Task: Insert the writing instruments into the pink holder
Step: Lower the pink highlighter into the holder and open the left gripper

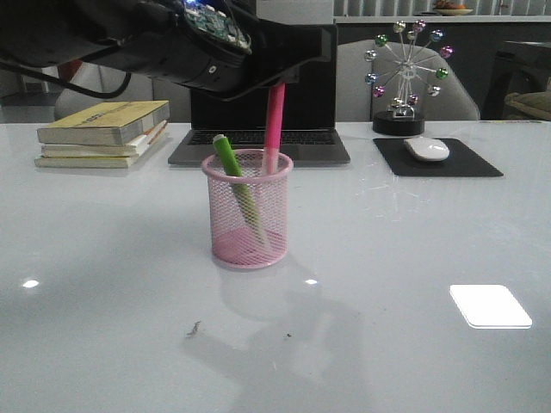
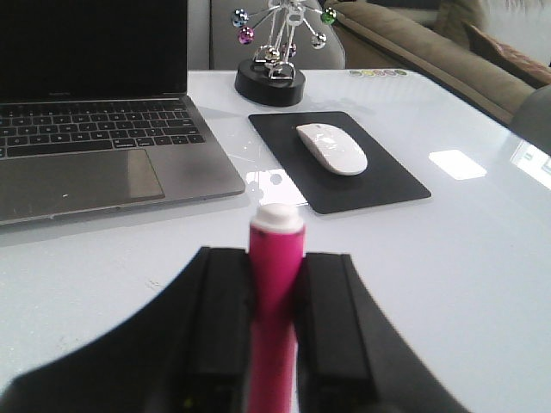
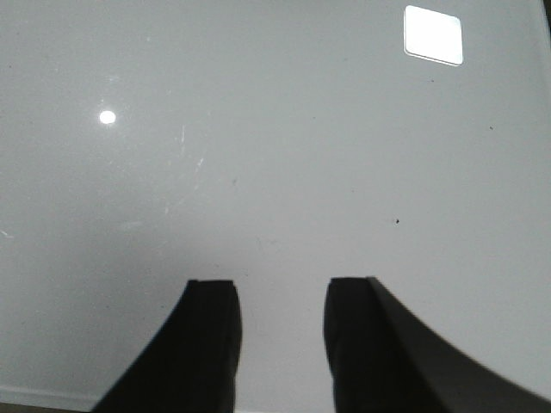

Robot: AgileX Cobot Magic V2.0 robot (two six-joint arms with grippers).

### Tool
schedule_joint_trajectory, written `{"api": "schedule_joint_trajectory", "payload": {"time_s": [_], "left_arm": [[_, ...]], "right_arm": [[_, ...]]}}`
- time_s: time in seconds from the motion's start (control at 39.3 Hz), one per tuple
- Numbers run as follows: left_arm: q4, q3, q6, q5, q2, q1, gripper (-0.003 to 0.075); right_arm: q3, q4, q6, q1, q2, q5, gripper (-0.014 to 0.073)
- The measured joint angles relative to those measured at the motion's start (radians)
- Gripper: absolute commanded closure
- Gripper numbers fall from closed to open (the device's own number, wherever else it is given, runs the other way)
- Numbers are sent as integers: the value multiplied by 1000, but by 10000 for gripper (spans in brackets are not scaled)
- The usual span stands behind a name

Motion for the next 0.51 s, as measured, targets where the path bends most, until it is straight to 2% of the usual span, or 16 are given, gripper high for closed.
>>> {"api": "schedule_joint_trajectory", "payload": {"time_s": [0.13,0.2,0.41,0.51], "left_arm": [[0,2,0,22,0,12,356],[0,2,0,26,0,13,272],[5,2,0,24,-6,18,264],[39,0,26,66,-50,39,264]], "right_arm": [[0,0,0,0,0,0,221],[0,0,0,0,0,0,221],[0,-2,0,0,0,0,221],[0,-2,0,0,0,0,221]]}}
